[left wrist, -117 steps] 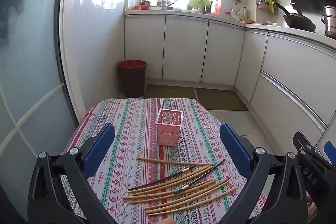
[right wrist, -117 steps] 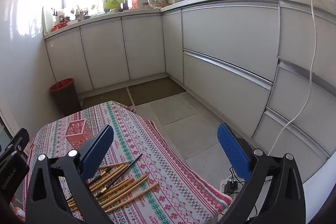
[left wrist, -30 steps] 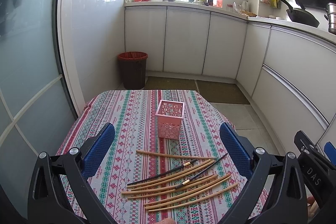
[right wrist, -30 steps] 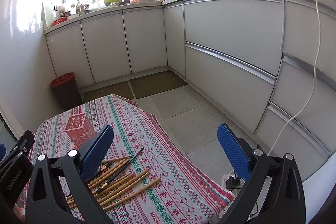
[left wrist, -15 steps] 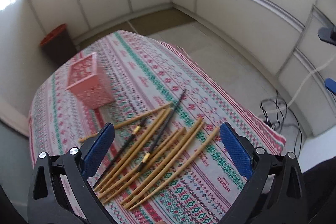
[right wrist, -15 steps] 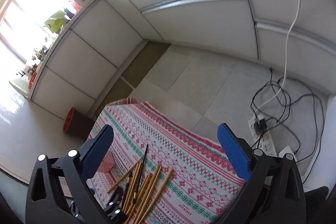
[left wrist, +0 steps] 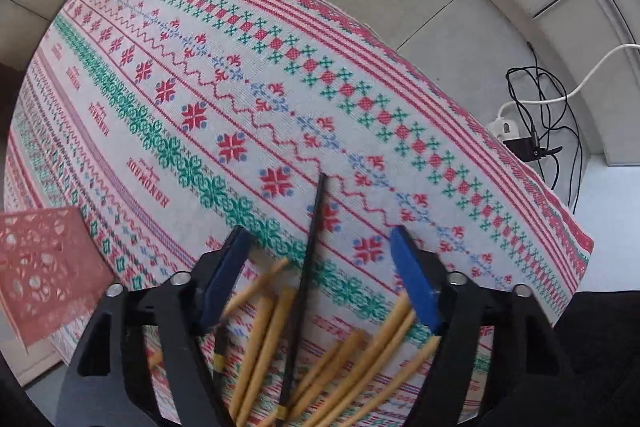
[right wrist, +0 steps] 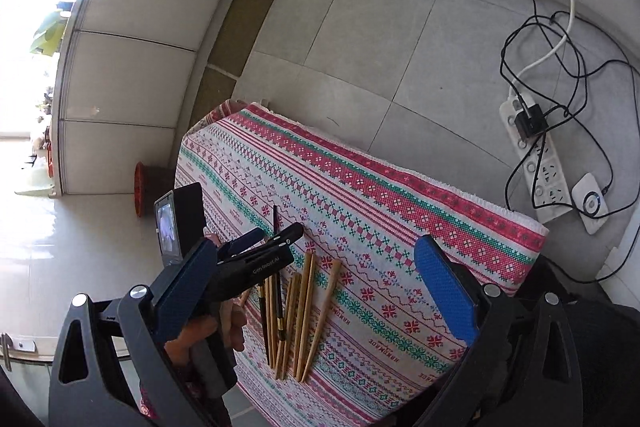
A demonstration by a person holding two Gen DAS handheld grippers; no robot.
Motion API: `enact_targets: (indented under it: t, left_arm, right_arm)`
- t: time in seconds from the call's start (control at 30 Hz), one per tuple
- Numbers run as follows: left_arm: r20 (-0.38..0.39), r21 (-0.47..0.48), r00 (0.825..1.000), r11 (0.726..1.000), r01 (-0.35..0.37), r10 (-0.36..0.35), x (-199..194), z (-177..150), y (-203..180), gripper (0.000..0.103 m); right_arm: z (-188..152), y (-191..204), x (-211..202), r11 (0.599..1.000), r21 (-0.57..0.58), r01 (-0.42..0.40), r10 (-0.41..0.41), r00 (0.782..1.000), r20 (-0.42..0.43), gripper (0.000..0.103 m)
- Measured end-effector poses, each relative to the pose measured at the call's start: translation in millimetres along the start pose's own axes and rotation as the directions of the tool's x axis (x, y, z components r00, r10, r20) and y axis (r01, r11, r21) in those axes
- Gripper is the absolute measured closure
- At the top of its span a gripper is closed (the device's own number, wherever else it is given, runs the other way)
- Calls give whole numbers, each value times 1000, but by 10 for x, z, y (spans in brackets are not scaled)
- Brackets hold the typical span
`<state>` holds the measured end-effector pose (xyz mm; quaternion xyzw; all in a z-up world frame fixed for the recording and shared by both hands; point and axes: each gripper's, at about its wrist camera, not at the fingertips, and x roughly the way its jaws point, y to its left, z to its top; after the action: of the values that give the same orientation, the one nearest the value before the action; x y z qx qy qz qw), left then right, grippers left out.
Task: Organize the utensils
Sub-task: 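Grasp a thin black stick with the left tool while the right tool moves toward the chopsticks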
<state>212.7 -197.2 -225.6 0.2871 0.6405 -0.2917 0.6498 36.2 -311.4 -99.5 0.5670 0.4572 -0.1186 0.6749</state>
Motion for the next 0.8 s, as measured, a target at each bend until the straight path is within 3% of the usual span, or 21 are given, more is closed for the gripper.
enact_targets:
  t: [0.13,0.23,0.27,0.3,0.37,0.5,0.57,0.67,0.77,0.8]
  left_arm:
    - [1,31,1000,999,11,-11,-78,1,98,48]
    - [20,76,1000,997,-1,0,-222,-70,141,75]
    - [23,91,1000,996,-11,9,-242,-88,120,91]
    - [25,102,999,994,-24,21,-241,-102,107,98]
    - [50,107,998,993,-50,45,-278,-158,83,99]
    - [149,49,989,999,-23,15,-469,-352,204,100]
    - [218,4,976,1000,-8,7,-731,-572,300,100]
    - [342,-53,940,998,15,4,-1236,-1009,439,100]
    - [474,-92,881,995,29,18,-1772,-1554,536,100]
    - [506,-100,862,995,28,27,-1876,-1705,534,99]
  right_arm:
    - [50,-65,99,999,49,-2,4,999,-43,7]
    - [27,-34,167,999,37,6,-3,997,-79,7]
    - [13,-21,191,999,30,12,-10,996,-87,7]
    - [4,-15,212,999,26,19,-17,995,-94,7]
    - [-3,-20,249,999,27,36,-33,994,-101,7]
    - [-23,-66,331,996,40,86,-81,991,-107,7]
    - [-66,-63,406,992,24,123,-119,986,-119,7]
    - [-241,12,641,982,-67,174,-183,966,-184,7]
    - [-475,110,856,956,-158,249,-277,941,-195,15]
    - [-531,148,909,949,-173,265,-296,936,-192,22]
